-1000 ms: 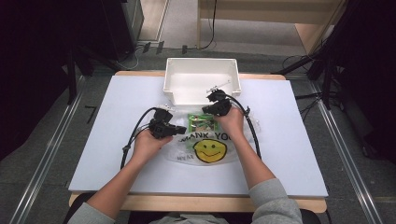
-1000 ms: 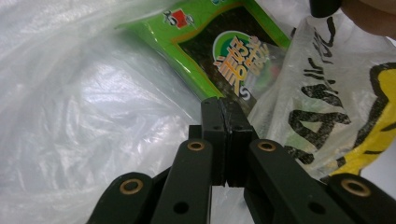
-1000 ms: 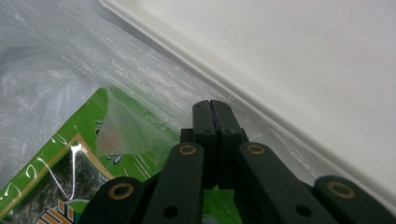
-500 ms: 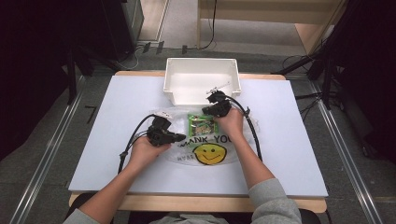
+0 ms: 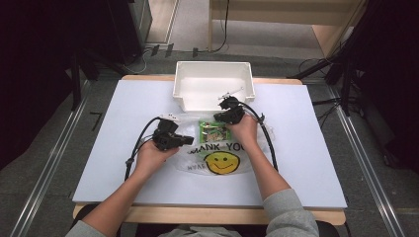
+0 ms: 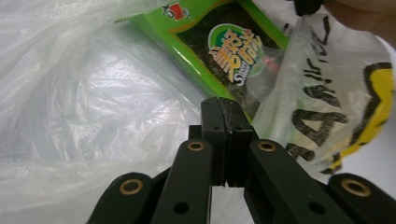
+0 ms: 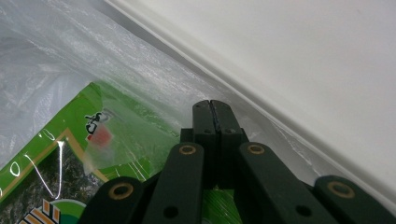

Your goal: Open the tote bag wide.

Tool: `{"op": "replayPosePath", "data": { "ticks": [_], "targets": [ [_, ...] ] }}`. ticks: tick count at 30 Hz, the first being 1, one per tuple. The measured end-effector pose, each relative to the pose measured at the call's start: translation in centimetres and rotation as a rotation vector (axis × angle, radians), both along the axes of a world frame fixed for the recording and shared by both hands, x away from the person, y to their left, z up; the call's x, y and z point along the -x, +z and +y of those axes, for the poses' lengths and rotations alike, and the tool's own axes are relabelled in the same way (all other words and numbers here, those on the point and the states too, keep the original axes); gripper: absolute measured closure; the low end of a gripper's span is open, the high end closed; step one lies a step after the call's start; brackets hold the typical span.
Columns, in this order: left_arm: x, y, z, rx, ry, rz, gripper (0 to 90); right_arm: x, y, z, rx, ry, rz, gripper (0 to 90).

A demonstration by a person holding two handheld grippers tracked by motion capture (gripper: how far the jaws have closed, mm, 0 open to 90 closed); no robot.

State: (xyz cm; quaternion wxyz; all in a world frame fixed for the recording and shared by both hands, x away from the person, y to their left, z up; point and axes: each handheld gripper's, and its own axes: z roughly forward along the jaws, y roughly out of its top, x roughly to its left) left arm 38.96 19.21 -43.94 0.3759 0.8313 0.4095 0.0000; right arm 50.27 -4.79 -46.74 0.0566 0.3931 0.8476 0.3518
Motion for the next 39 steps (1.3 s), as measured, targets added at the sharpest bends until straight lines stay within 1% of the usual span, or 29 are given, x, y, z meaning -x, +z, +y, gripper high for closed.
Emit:
{"op": "replayPosePath", "data": {
  "ticks": [3,5,10,11,13,15,17,18,19,21,23,25,29,35,39],
  "targets": [
    [-0.1,-0.7,-0.2,-0.025,-0.009,0.021,90.0,0.0,0.0,0.0,0.001,-0.002,0.004,90.0],
    [0.1,-1.0,-0.2,-0.022,-0.017,0.036,90.0,0.0,0.0,0.0,0.002,-0.002,0.001,90.0],
    [0.8,-1.1,-0.2,-0.015,-0.043,0.05,90.0,0.0,0.0,0.0,-0.001,-0.003,0.0,90.0],
    [1.0,-1.2,-0.2,-0.018,-0.051,0.05,90.0,0.0,0.0,0.0,0.0,-0.004,0.0,90.0],
    [1.6,-1.3,-0.2,-0.013,-0.069,0.054,90.0,0.0,0.0,0.0,0.0,-0.004,0.0,90.0],
    [2.2,-1.4,-0.2,-0.026,-0.085,0.051,90.0,0.0,0.0,0.0,-0.001,-0.006,-0.001,90.0],
    [2.6,-1.5,-0.1,-0.022,-0.105,0.047,90.0,0.0,0.0,0.0,0.001,-0.006,-0.001,90.0],
    [2.9,-1.5,-0.1,-0.031,-0.111,0.044,90.0,0.0,0.0,0.0,0.002,-0.005,-0.003,90.0],
    [3.1,-1.6,-0.1,-0.024,-0.118,0.045,90.0,0.0,0.0,0.0,0.002,-0.004,-0.004,90.0],
    [3.5,-1.7,-0.1,-0.027,-0.127,0.044,90.0,0.0,0.0,0.1,0.003,-0.005,-0.004,90.0],
    [3.9,-1.8,-0.1,-0.018,-0.145,0.052,90.0,0.0,0.0,0.1,0.002,-0.006,-0.005,90.0],
    [4.3,-2.0,-0.3,-0.029,-0.162,0.051,90.0,0.0,0.0,0.1,0.0,-0.009,-0.002,90.0],
    [5.1,-2.2,-0.4,-0.043,-0.18,0.054,90.0,0.0,0.0,0.1,-0.003,-0.015,0.002,90.0],
    [6.2,-2.2,-0.1,-0.047,-0.206,0.052,90.0,0.0,0.0,0.2,0.007,-0.023,-0.01,90.0],
    [7.0,-2.2,0.0,-0.049,-0.215,0.052,90.0,0.0,0.0,0.2,0.003,-0.031,-0.007,90.0]
  ]
}}
